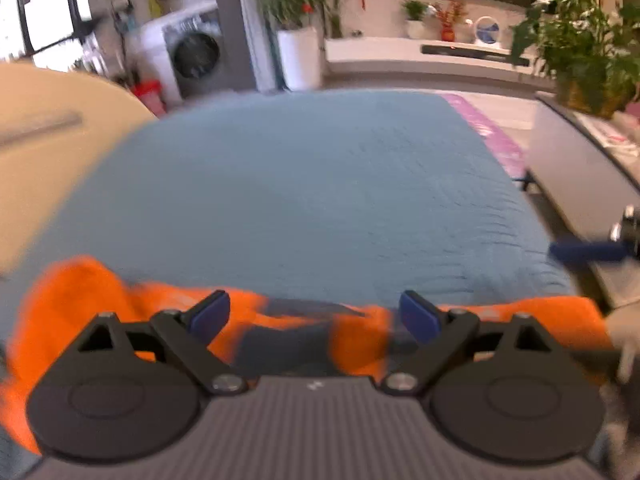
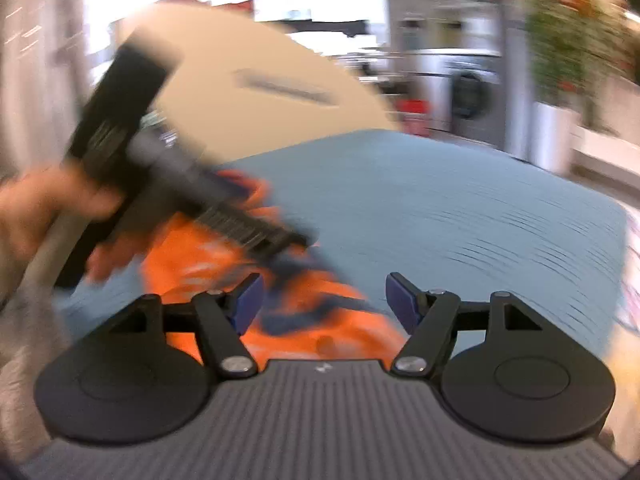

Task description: Fold clothes

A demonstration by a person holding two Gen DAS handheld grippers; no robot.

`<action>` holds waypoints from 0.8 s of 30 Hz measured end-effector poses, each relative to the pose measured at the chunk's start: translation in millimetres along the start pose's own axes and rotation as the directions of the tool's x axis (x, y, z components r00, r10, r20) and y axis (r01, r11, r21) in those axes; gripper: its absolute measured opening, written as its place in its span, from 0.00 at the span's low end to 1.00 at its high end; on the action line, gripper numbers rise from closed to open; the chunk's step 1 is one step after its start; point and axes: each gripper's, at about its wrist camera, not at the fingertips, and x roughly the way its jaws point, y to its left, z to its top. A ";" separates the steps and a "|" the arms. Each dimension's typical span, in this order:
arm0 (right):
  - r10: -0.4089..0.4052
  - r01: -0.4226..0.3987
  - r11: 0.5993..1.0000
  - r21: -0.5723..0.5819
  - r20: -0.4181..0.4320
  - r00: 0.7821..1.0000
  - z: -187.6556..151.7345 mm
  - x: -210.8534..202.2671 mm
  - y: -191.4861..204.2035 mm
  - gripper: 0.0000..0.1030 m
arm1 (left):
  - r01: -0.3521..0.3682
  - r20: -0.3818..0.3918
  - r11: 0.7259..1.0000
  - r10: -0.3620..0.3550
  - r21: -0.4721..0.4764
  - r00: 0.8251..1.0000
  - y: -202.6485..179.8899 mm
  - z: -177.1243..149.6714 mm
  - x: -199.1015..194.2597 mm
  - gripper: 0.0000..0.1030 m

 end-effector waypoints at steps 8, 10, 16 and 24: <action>0.078 0.005 0.950 0.314 -0.251 0.965 -42.2 28.3 -104.8 0.70 | 0.013 -0.030 1.000 -0.012 0.023 0.999 2.6 -31.4 38.6 0.98; 0.131 -0.038 0.941 0.337 -0.258 0.957 -46.1 28.7 -110.2 0.69 | 0.034 -0.042 0.999 -0.033 0.012 0.999 4.0 -29.5 37.9 0.98; 0.356 -0.223 0.873 0.434 -0.254 0.899 -58.1 28.6 -109.1 0.72 | 0.042 -0.045 0.999 -0.042 0.011 0.998 5.8 -25.0 39.2 0.98; 0.354 -0.185 0.858 0.479 -0.292 0.888 -52.0 33.8 -87.8 0.39 | 0.069 -0.040 0.998 -0.069 -0.005 0.997 24.5 -17.9 32.5 0.93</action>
